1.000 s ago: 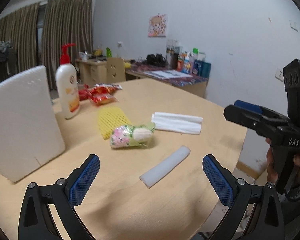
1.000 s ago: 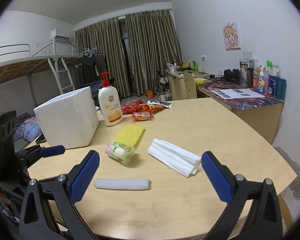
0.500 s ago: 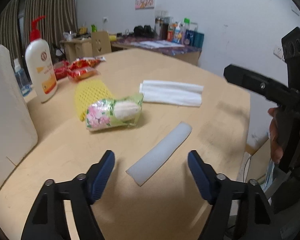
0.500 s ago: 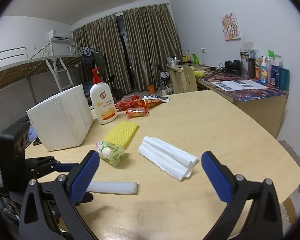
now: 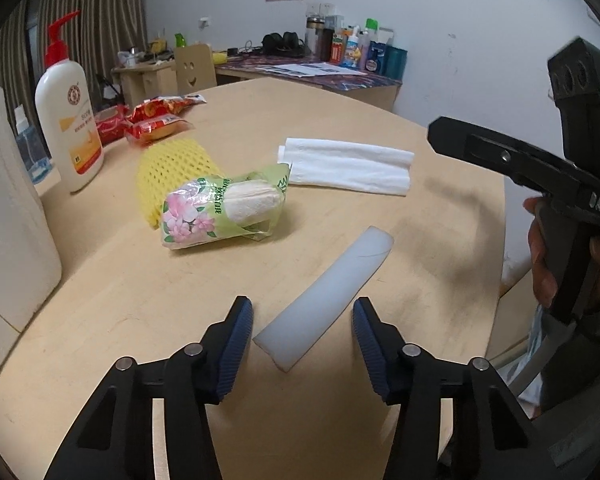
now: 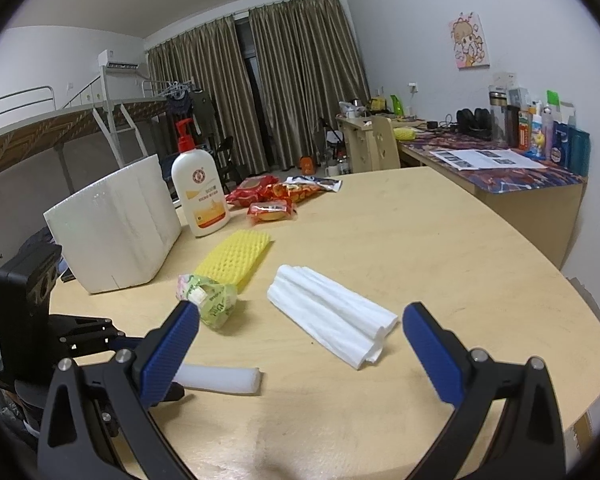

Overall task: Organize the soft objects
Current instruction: 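Move the open left gripper down onto the white foam strip and close, then close the right gripper on the folded white towel while the left gripper holds the foam strip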

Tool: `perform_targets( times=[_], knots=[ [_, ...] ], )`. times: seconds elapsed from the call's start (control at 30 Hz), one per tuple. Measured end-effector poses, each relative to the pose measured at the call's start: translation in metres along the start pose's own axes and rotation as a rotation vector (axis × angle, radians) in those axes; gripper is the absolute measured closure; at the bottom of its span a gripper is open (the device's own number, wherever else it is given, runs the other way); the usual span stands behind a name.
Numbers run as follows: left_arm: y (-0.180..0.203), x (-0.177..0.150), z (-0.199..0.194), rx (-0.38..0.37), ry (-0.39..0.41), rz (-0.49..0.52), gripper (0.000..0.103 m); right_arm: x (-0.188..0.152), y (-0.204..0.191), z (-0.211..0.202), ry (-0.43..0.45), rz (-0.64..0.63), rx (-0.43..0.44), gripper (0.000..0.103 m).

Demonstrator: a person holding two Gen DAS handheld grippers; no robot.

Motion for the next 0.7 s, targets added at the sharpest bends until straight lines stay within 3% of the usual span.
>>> perform_targets(
  times=[0.1, 0.27, 0.4, 0.7],
  knots=[
    [0.0, 0.0, 0.001, 0.027, -0.014, 0.035, 0.063, 0.0, 0.003, 0.004, -0.012, -0.004, 0.001, 0.0],
    [0.003, -0.002, -0.001, 0.015, -0.056, 0.094, 0.065, 0.001, 0.003, 0.009, -0.03, -0.016, 0.011, 0.0],
    [-0.001, 0.0, 0.0, 0.001, -0.072, 0.088, 0.078, 0.002, 0.002, 0.012, -0.035, -0.025, 0.024, 0.0],
    [-0.01, 0.002, -0.004, -0.066, -0.038, 0.024, 0.086, 0.0, 0.011, 0.026, -0.069, -0.03, -0.001, 0.0]
  ],
)
Point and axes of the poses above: each gripper's, at about its wrist camera, not at the fingertips, and z roughly the way its jaws point, y to its right, x to its top, the point moved 5 cm from there along z, roughly the way its jaws point, and after that the axes turned 6 degrees about -x, right-handed, at the moved point
